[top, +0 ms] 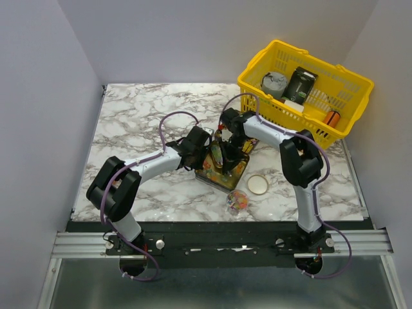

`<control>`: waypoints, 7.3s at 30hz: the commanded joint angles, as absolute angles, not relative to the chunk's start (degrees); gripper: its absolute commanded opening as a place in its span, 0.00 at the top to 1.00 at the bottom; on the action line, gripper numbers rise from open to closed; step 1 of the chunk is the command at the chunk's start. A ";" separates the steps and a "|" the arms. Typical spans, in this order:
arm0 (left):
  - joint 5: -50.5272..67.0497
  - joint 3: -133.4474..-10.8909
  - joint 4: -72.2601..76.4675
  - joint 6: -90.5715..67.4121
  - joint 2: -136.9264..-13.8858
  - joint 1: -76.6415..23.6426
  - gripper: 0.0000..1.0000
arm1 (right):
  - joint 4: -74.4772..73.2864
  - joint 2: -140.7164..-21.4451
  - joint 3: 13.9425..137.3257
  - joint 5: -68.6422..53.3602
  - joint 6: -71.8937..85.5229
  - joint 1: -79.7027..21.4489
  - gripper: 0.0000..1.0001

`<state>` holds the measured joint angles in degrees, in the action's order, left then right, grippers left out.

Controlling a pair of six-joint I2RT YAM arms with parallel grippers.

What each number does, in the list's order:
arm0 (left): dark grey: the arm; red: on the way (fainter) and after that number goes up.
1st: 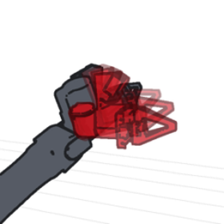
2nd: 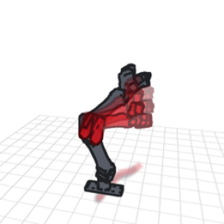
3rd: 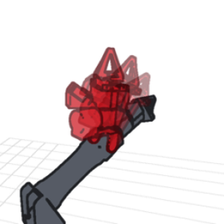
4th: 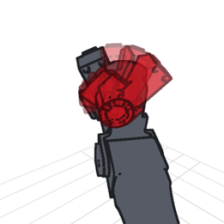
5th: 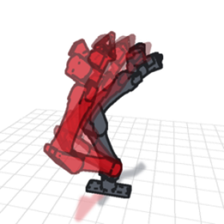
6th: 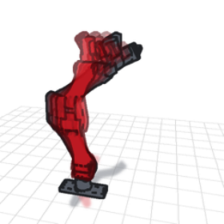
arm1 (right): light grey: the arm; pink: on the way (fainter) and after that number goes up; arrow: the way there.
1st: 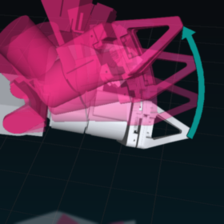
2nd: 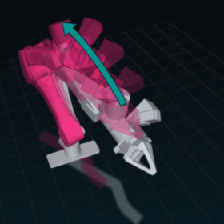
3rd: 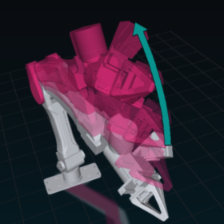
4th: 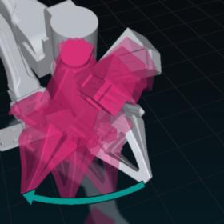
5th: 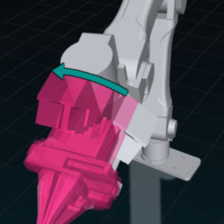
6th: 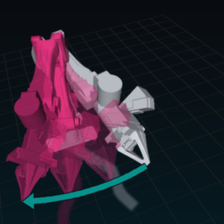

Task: Pack the candies
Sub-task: Scoop the fake candies from the storage box, then place the fake candies in the packing bottle, then place the spatula at the center of the board.

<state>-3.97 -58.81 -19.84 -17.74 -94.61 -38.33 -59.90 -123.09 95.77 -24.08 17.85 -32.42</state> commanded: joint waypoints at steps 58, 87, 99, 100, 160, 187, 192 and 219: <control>-19.33 -55.11 -15.29 -21.18 -79.28 -36.48 0.01 | -55.45 -80.52 69.28 -13.08 23.90 -37.00 0.99; -20.65 -53.44 -15.73 -21.36 -80.42 -35.95 0.01 | -52.92 -62.75 44.65 -35.76 44.54 -51.06 0.99; -20.92 -53.26 -15.73 -21.88 -80.77 -35.95 0.01 | -40.61 -59.16 35.16 -44.29 58.52 -49.40 0.99; -20.83 -53.26 -15.73 -21.80 -80.86 -35.95 0.01 | -39.47 -58.72 33.50 -45.34 59.58 -49.05 0.99; -22.68 -53.70 -15.56 -21.44 -80.95 -34.45 0.01 | -4.00 -44.55 25.19 -55.20 94.54 -36.91 0.99; -21.80 -53.17 -15.21 -21.45 -78.84 -34.01 0.01 | -67.50 -61.79 64.78 24.69 44.65 -29.71 0.99; -21.01 -52.91 -14.77 -21.88 -79.10 -34.01 0.01 | -64.25 -63.36 59.26 26.81 45.00 -25.41 0.99; -20.13 -52.55 -15.90 -19.34 -74.89 -34.01 0.01 | -44.38 -84.54 43.59 13.54 45.79 -10.55 0.94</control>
